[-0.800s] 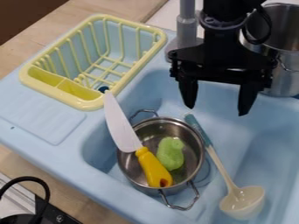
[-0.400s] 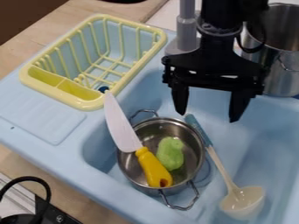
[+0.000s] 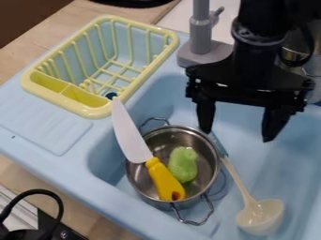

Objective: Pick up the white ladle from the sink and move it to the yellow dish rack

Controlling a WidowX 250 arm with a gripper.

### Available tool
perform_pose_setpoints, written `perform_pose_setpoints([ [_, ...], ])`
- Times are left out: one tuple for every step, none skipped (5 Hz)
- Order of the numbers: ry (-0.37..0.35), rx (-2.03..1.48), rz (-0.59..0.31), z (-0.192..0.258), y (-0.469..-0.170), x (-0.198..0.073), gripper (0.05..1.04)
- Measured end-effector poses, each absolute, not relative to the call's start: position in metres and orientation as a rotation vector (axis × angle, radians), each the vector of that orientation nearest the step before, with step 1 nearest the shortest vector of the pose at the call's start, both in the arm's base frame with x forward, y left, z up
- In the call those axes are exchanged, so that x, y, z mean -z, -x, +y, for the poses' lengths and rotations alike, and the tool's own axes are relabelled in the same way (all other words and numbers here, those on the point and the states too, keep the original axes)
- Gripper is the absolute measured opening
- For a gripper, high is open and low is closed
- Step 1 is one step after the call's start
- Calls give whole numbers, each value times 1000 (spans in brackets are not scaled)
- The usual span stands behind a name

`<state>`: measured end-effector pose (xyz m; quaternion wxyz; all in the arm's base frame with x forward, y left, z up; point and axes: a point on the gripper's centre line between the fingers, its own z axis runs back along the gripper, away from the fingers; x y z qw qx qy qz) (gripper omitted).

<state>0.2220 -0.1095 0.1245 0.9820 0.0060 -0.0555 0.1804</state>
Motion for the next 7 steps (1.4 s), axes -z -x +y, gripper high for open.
perform_pose_setpoints([
  [32,-431,-85,-125,-201,-118,986],
  [124,-553,-121,-131,-186,-110,986],
  [186,-697,-191,-143,-189,-106,986],
  [211,-844,-301,-150,-190,-104,986],
  [230,-959,-358,-152,-193,-101,986],
  [163,-977,-338,-153,-193,-91,986],
  [167,-995,-313,-150,-193,-86,986],
])
